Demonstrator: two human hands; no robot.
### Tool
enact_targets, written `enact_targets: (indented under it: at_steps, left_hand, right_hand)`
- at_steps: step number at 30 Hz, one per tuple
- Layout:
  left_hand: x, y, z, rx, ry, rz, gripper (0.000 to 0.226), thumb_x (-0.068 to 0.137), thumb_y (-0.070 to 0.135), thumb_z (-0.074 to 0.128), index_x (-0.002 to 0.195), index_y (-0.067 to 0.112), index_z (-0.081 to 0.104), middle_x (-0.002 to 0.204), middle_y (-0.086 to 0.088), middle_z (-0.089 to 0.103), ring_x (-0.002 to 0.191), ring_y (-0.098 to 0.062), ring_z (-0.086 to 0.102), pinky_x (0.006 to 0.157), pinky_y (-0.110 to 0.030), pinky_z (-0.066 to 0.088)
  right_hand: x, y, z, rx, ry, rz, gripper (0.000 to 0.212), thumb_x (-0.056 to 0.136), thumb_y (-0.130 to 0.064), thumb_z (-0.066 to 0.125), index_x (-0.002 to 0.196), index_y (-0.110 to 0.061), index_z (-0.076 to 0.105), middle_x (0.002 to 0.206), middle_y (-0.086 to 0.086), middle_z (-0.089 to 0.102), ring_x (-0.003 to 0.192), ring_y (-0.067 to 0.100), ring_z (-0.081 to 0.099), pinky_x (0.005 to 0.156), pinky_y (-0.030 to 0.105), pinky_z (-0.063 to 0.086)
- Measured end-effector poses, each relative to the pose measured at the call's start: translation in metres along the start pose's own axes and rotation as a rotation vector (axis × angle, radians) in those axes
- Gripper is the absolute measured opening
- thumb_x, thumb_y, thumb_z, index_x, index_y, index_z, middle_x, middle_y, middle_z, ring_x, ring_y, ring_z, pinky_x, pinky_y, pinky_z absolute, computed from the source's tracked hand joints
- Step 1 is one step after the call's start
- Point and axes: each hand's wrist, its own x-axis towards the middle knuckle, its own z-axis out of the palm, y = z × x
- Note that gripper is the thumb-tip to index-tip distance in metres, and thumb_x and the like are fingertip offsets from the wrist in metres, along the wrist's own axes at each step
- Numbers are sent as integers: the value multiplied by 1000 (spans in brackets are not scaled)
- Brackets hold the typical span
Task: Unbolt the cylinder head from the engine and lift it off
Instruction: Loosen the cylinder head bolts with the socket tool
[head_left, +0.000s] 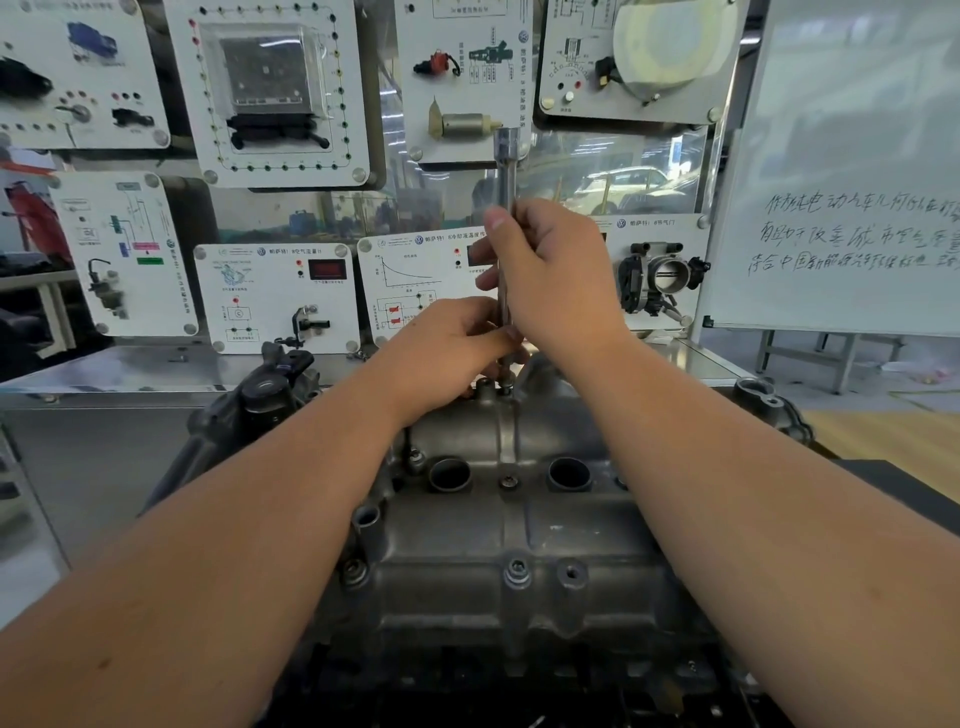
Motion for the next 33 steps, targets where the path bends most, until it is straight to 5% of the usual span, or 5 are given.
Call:
enact_targets:
  at_steps: [8, 14, 21, 25, 33]
  left_hand:
    - [-3, 5, -1, 9, 13, 61, 36, 79, 42, 71, 98, 11, 67, 89, -17, 73, 87, -41, 69, 86, -59, 55]
    - [-2, 3, 0, 12, 7, -10, 26, 99, 40, 59, 96, 17, 70, 85, 4, 76, 79, -14, 74, 63, -30, 50]
    - [-4, 6, -3, 44, 3, 40, 39, 86, 45, 66, 100, 8, 69, 84, -6, 76, 83, -32, 72, 86, -55, 56]
    - [-2, 4, -1, -10, 10, 8, 39, 87, 48, 61, 99, 11, 68, 83, -1, 76, 79, -21, 74, 65, -38, 53]
    - [0, 1, -2, -9, -2, 42, 11, 97, 23, 67, 95, 13, 68, 80, 1, 75, 71, -11, 72, 60, -20, 50]
  right_hand:
    - [0, 2, 0, 29, 32, -28, 14, 96, -31, 66, 91, -27, 54, 78, -1, 74, 62, 11, 70, 66, 33, 59]
    - [1, 2, 0, 3, 25, -3, 22, 103, -25, 53, 88, -16, 65, 77, -5, 72, 61, 6, 69, 55, 19, 51]
    - [0, 3, 0, 19, 24, -15, 17, 96, -35, 66, 94, -30, 51, 76, -4, 74, 62, 9, 69, 62, 28, 55]
    - [1, 1, 0, 7, 39, -8, 18, 100, -27, 60, 83, -26, 57, 76, -6, 72, 60, 4, 69, 56, 18, 52]
    - [1, 2, 1, 56, 5, 14, 12, 100, -33, 60, 103, -22, 56, 78, -6, 74, 60, 6, 70, 57, 22, 53]
